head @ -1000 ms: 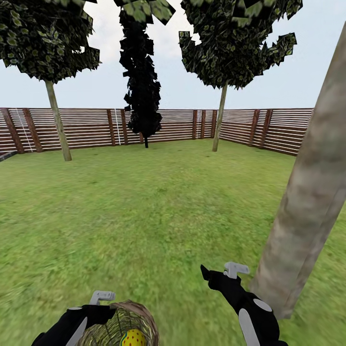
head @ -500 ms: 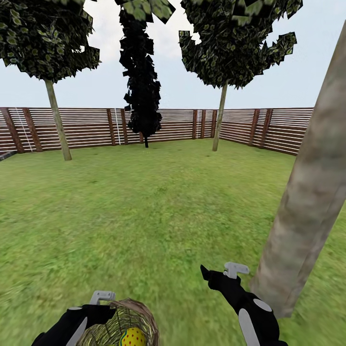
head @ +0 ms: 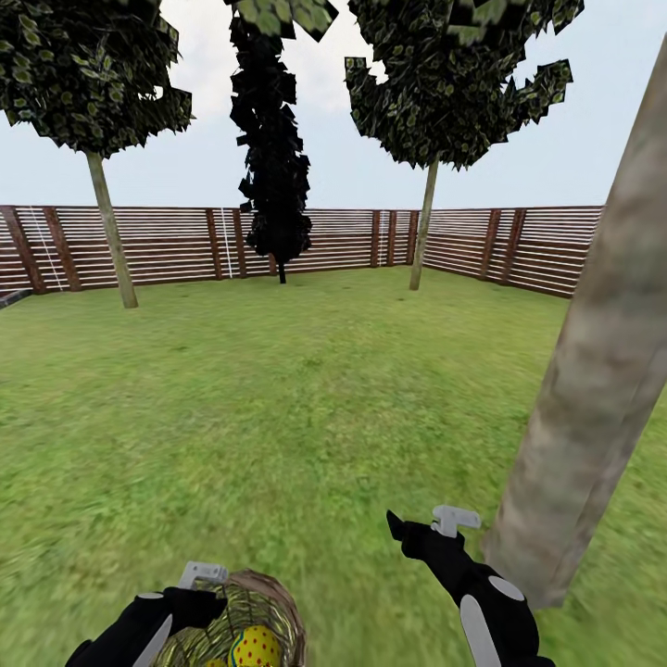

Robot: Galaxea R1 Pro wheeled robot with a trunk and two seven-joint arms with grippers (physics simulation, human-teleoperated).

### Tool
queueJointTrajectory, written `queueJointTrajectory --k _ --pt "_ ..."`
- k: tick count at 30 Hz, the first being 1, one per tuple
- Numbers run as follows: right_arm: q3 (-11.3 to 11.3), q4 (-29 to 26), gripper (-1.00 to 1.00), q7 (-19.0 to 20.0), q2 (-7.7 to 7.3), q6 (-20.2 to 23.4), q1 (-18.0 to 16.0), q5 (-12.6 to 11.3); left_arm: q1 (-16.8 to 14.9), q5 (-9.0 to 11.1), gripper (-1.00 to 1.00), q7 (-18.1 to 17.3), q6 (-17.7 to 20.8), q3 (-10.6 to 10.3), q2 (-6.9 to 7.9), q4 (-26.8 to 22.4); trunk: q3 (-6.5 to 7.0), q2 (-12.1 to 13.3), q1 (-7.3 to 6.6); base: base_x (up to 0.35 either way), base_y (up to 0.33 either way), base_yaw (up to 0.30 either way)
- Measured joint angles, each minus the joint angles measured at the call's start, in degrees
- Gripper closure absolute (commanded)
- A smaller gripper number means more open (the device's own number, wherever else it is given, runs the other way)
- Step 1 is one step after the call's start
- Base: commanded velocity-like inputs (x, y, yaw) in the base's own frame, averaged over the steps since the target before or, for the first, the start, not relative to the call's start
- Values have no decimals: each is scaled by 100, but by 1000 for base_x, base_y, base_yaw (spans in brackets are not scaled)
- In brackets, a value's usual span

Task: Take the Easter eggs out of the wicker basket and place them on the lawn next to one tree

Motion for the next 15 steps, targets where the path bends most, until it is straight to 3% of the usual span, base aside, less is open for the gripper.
queueJointTrajectory --k 10,15 --pt "5 0 -100 3 -2 0 0 -3 0 0 -100 -11 -9 -40 0 0 -180 -401 220 0 0 0" --pt "12 0 -100 7 -3 0 0 -4 0 7 -100 -19 -10 -258 0 0 -269 -602 330 0 0 0"
